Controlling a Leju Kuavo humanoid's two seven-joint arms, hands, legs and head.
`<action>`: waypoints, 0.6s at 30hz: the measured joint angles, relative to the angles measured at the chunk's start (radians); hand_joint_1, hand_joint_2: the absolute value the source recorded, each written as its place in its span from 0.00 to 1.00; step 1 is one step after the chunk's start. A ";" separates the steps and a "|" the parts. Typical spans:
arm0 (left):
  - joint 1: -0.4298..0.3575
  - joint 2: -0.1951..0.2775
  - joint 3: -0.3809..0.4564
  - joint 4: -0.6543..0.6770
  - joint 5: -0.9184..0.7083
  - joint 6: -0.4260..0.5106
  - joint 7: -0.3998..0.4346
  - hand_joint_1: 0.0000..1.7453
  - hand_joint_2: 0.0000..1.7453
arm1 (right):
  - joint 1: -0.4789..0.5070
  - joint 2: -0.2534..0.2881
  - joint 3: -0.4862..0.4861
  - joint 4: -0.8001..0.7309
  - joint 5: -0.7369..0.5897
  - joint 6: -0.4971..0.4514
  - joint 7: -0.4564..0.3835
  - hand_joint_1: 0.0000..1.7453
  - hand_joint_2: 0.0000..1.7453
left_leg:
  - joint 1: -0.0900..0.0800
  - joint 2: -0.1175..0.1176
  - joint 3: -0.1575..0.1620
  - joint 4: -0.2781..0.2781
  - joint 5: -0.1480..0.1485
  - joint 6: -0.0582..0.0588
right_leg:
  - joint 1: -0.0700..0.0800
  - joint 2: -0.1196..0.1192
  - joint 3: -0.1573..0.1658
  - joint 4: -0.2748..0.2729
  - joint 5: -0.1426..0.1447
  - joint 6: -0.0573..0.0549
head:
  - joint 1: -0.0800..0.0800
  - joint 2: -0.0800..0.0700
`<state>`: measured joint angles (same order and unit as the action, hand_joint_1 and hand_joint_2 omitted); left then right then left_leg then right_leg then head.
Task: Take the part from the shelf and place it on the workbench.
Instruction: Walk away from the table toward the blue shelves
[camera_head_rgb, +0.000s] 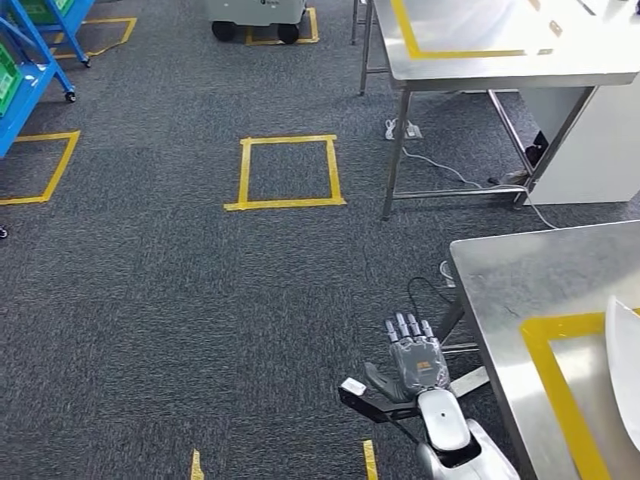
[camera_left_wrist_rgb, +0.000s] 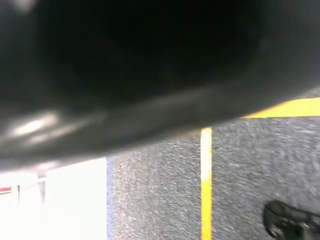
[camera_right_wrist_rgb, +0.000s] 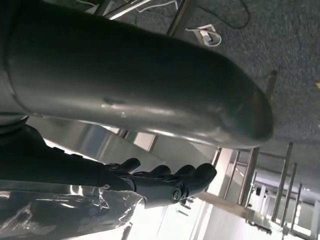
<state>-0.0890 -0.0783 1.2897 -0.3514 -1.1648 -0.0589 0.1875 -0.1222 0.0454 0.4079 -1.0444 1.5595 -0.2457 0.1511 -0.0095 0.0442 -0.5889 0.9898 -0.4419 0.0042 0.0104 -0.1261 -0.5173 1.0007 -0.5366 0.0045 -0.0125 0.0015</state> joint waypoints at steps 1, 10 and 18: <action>0.001 0.000 0.000 0.000 0.000 0.000 0.000 0.00 0.00 | 0.000 0.003 -0.007 0.008 0.000 0.001 0.000 0.00 0.00 | 0.003 -0.011 0.003 -0.004 0.002 0.006 | -0.002 0.023 -0.007 0.020 -0.015 0.005 | 0.002 0.000; -0.003 -0.005 0.000 0.000 -0.005 -0.008 -0.006 0.00 0.00 | 0.036 0.023 -0.182 0.192 0.000 -0.016 -0.018 0.00 0.00 | 0.010 -0.140 0.007 -0.001 0.001 0.008 | -0.026 0.174 -0.068 0.084 0.009 0.020 | 0.011 0.000; 0.001 -0.009 0.000 0.000 -0.009 -0.013 -0.013 0.00 0.00 | 0.065 0.050 -0.370 0.385 -0.015 -0.032 -0.041 0.00 0.00 | 0.011 -0.089 -0.059 0.112 -0.062 -0.034 | -0.027 0.151 -0.020 0.005 0.028 -0.014 | 0.001 0.000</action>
<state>-0.0882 -0.0869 1.2902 -0.3513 -1.1738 -0.0716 0.1745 -0.0576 0.0951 0.0383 -0.6597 1.5444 -0.2777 0.1103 0.0020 -0.0450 -0.6482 1.1017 -0.5035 -0.0297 -0.0161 0.0245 -0.5374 1.0060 -0.5088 -0.0097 -0.0114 0.0015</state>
